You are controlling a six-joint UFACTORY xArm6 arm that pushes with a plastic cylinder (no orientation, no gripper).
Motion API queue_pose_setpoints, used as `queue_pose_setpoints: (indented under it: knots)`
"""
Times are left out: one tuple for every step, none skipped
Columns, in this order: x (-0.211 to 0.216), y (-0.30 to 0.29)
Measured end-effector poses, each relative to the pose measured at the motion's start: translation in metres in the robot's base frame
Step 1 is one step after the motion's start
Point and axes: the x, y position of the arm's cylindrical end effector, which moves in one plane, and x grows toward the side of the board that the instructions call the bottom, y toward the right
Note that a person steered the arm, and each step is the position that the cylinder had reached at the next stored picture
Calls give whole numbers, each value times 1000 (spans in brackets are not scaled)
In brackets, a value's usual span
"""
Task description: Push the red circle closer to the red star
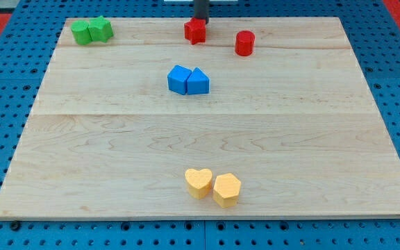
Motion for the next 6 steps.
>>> queue_pose_setpoints:
  knots:
    - [7,121]
    - [60,177]
    - [86,122]
    - [78,77]
    - [108,89]
    - [72,51]
